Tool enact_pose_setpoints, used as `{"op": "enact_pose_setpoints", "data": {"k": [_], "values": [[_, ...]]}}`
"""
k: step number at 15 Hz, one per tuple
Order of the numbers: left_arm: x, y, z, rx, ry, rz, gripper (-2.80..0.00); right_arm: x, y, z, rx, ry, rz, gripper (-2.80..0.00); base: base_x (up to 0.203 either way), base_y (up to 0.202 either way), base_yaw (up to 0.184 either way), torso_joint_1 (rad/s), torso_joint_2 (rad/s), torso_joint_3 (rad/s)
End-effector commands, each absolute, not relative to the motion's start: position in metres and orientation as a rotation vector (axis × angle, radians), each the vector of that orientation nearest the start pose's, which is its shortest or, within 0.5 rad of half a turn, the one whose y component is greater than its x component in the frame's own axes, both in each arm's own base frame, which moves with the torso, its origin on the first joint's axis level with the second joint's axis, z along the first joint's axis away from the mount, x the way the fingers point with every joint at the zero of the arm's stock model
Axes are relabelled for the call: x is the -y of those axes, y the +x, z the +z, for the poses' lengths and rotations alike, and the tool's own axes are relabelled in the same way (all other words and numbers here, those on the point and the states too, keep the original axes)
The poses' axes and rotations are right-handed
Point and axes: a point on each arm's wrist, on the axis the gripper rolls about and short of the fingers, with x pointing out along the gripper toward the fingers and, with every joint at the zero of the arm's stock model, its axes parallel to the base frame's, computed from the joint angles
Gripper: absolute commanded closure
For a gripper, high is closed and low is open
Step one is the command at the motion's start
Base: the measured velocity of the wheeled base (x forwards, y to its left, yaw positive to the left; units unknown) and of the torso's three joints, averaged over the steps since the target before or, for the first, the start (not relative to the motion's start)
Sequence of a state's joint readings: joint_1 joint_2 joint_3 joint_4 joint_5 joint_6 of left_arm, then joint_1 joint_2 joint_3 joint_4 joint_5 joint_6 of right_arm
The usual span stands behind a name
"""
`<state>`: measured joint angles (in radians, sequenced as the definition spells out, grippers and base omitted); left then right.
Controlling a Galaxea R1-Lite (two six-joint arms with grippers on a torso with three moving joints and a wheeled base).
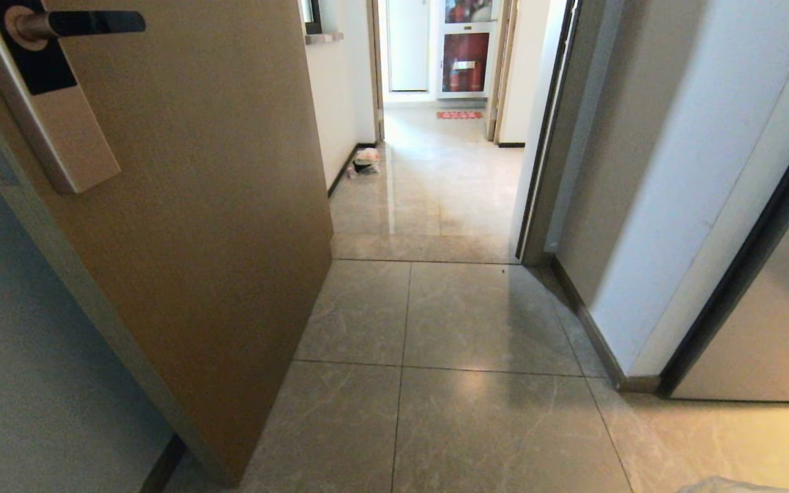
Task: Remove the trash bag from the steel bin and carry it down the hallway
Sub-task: Put the trash bag at the door
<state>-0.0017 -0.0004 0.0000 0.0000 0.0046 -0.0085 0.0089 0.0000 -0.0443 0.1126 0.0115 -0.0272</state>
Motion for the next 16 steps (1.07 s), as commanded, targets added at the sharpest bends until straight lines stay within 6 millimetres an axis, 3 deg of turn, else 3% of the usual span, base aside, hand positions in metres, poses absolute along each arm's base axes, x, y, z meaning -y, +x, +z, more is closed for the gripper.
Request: {"op": "enact_pose_setpoints", "data": {"k": [1, 12, 16], "values": [[-0.0001, -0.0227, 0.0752, 0.000, -0.009, 0.003, 0.00, 0.0000, -0.0265, 0.0761, -0.070, -0.027, 0.022, 0.00, 0.192, 0.000, 0.002, 0.007, 0.00, 0.002], [-0.0001, -0.0227, 0.0752, 0.000, -0.009, 0.003, 0.00, 0.0000, -0.0265, 0.0761, -0.070, -0.027, 0.022, 0.00, 0.189, 0.000, 0.000, 0.004, 0.00, 0.002], [-0.0001, -0.0227, 0.0753, 0.000, -0.008, 0.003, 0.00, 0.0000, -0.0265, 0.0761, -0.070, -0.027, 0.022, 0.00, 0.025, 0.000, 0.001, 0.001, 0.00, 0.000]]}}
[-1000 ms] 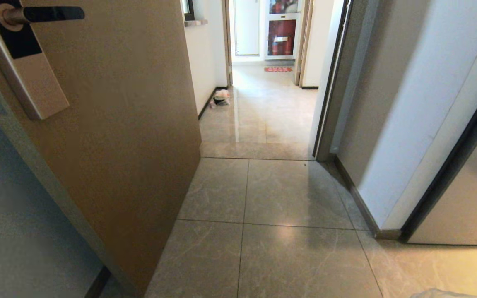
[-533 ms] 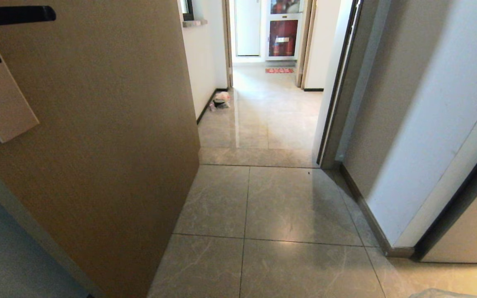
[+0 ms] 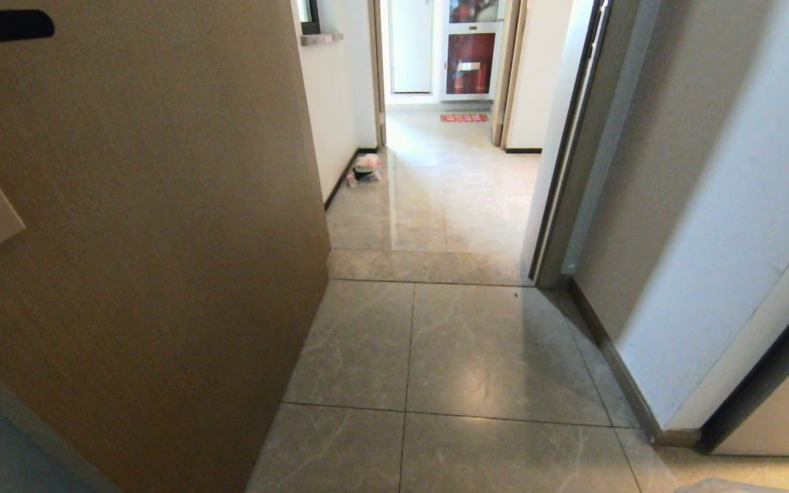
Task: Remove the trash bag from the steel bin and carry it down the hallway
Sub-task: Put the trash bag at the door
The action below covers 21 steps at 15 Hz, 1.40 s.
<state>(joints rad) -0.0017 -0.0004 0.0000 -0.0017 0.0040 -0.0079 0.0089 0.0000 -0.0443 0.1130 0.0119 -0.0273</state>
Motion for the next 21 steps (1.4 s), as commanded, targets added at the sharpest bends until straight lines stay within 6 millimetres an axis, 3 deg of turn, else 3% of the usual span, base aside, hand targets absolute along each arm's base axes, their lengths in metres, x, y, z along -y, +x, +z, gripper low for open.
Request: {"op": "enact_pose_setpoints", "data": {"k": [1, 10, 16, 21], "values": [[-0.0001, -0.0227, 0.0754, 0.001, -0.007, 0.003, 0.00, 0.0000, -0.0265, 0.0761, -0.070, -0.027, 0.022, 0.00, 0.000, 0.000, 0.000, 0.000, 0.00, 0.000], [-0.0001, -0.0228, 0.0754, 0.000, 0.000, 0.003, 0.00, 0.0000, -0.0265, 0.0761, -0.070, -0.027, 0.022, 0.00, 0.000, 0.000, 0.000, 0.000, 0.00, 0.000], [-0.0001, -0.0228, 0.0752, -0.002, -0.007, 0.003, 0.00, 0.0000, -0.0265, 0.0761, -0.070, -0.027, 0.022, 0.00, 0.001, -0.167, 0.001, 0.001, 0.00, 0.003], [-0.0001, -0.0228, 0.0751, -0.003, -0.008, 0.003, 0.00, 0.0000, -0.0265, 0.0761, -0.070, -0.027, 0.022, 0.00, 0.000, -0.018, 0.001, 0.001, 0.00, 0.000]]}}
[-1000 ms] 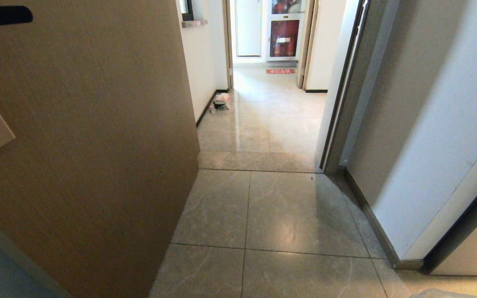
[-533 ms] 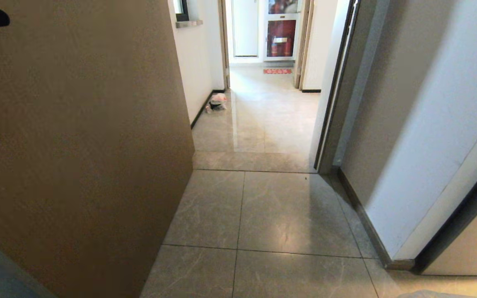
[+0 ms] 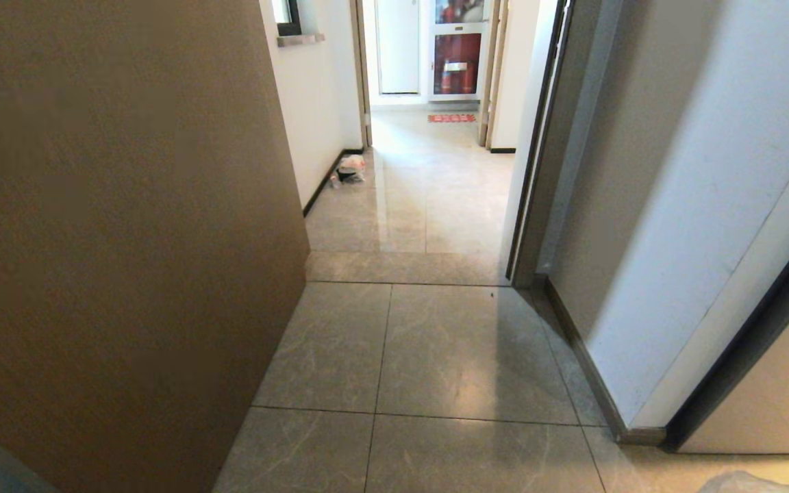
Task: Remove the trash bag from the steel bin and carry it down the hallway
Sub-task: Put the trash bag at the door
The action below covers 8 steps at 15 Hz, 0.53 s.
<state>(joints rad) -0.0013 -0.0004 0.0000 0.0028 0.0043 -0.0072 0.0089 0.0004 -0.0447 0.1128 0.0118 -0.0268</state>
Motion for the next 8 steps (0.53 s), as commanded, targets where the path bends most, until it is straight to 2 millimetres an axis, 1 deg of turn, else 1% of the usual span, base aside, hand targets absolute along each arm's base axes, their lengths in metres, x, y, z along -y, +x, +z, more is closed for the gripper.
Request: {"op": "enact_pose_setpoints", "data": {"k": [1, 8], "values": [[-0.0001, -0.0227, 0.0747, -0.005, -0.008, 0.003, 0.00, 0.0000, -0.0265, 0.0761, -0.070, -0.027, 0.022, 0.00, 0.000, 0.000, 0.000, 0.000, 0.00, 0.000], [-0.0001, -0.0227, 0.0749, -0.003, -0.006, 0.003, 0.00, 0.0000, -0.0265, 0.0761, -0.070, -0.027, 0.022, 0.00, 0.000, 0.000, 0.000, 0.000, 0.00, 0.000]]}}
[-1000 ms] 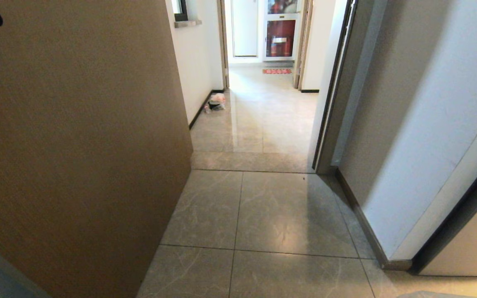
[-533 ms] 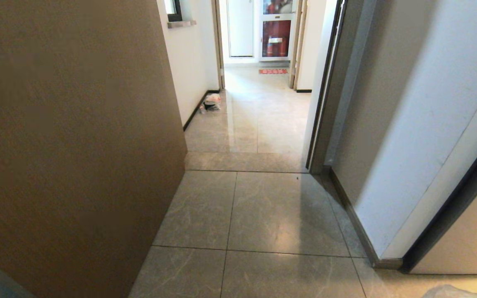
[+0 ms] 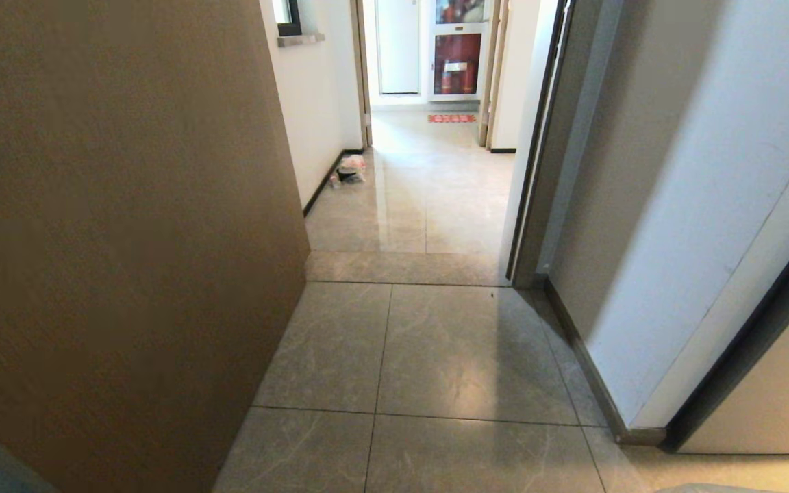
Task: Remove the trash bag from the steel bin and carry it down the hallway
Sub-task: Put the trash bag at the door
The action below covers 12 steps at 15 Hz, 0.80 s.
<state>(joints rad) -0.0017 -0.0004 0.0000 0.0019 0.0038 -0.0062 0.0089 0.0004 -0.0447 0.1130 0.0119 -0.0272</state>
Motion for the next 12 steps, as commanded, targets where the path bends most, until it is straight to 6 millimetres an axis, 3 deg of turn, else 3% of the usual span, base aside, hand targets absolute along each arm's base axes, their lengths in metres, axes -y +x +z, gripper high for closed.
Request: {"op": "enact_pose_setpoints", "data": {"k": [1, 5, 12], "values": [[-0.0001, -0.0227, 0.0749, -0.003, -0.005, 0.003, 0.00, 0.0000, -0.0265, 0.0761, -0.070, -0.027, 0.022, 0.00, 0.000, 0.000, 0.000, 0.000, 0.00, 0.000], [-0.0001, -0.0227, 0.0751, -0.002, -0.008, 0.003, 0.00, 0.0000, -0.0265, 0.0761, -0.070, -0.027, 0.022, 0.00, 0.015, 0.000, 0.000, 0.001, 0.00, 0.002], [-0.0001, -0.0227, 0.0751, -0.002, -0.009, 0.003, 0.00, 0.0000, -0.0265, 0.0761, -0.070, -0.027, 0.022, 0.00, 0.187, 0.000, 0.001, 0.002, 0.00, 0.003]]}}
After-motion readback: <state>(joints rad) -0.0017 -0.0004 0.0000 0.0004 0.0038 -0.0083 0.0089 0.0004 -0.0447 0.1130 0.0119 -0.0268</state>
